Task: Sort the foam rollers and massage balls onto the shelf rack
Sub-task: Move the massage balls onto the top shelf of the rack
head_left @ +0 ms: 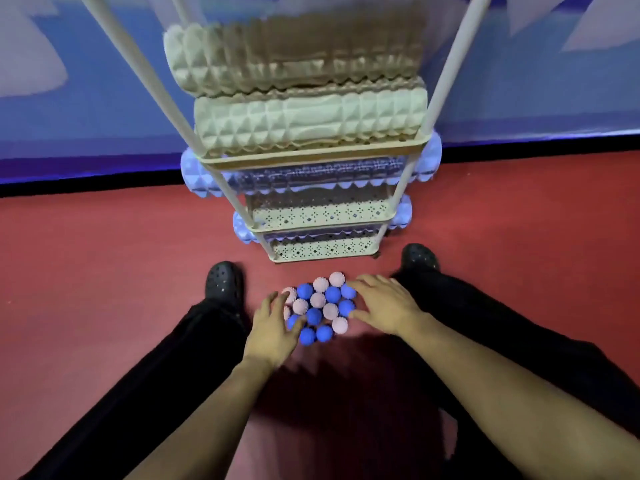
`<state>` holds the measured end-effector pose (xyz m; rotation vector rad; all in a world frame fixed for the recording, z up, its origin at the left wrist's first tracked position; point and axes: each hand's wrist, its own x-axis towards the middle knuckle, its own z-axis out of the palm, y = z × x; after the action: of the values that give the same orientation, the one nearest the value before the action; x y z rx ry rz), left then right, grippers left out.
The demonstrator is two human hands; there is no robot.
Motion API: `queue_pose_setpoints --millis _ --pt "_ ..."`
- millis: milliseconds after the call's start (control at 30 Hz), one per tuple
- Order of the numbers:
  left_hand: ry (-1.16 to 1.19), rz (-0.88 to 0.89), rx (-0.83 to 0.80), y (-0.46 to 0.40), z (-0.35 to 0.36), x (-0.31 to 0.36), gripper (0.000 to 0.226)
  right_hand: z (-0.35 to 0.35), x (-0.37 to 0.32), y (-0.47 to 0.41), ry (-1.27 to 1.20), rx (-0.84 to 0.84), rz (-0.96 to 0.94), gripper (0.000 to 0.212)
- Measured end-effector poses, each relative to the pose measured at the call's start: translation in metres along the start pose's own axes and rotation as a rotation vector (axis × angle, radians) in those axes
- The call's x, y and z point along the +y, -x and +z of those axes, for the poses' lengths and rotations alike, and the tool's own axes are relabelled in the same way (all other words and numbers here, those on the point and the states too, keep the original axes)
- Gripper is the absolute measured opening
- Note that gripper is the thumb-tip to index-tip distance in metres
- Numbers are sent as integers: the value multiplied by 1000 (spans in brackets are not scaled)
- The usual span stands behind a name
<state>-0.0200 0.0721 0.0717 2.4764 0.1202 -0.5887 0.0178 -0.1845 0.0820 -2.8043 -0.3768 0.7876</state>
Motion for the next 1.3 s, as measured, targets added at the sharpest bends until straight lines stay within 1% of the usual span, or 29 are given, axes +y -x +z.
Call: queue_pose_setpoints --millis 133,233,300,367,467,567,667,767,867,1033,1100,1233,1300 --pt "6 -60 -90 -20 46 -23 69 53 11 -37 -52 -118 40 71" --pt "20 -80 -147 -33 76 -41 63 94 10 -59 -129 -259 88 73" --pt "9 -72 -175 -40 95 -54 59 120 7 -70 -135 -341 93 70" --pt "-36 -35 -199 -46 115 -66 60 143 6 -76 -146 -370 107 64" --pt "-142 47 -192 -55 139 -79 60 168 5 -79 -140 -332 144 57" --pt "-246 131 -158 -63 156 -83 57 185 4 -80 -163 -241 199 55" --pt "-311 134 -155 -70 169 -83 59 196 3 -81 -193 -169 257 54" --pt "-322 70 -174 -73 178 -85 64 202 2 -82 -188 -128 308 55" --pt "-279 23 -163 -73 183 -86 62 206 3 -79 -198 -87 366 59" --pt "-214 32 -110 -67 191 -88 59 212 8 -76 -275 -15 425 51" --pt "-196 58 -79 -65 195 -90 57 212 12 -75 -349 12 425 51" --pt "-199 99 -26 -63 198 -92 52 213 18 -66 -460 95 374 62" --pt "-233 91 -28 -62 201 -91 52 216 20 -64 -476 93 333 61"
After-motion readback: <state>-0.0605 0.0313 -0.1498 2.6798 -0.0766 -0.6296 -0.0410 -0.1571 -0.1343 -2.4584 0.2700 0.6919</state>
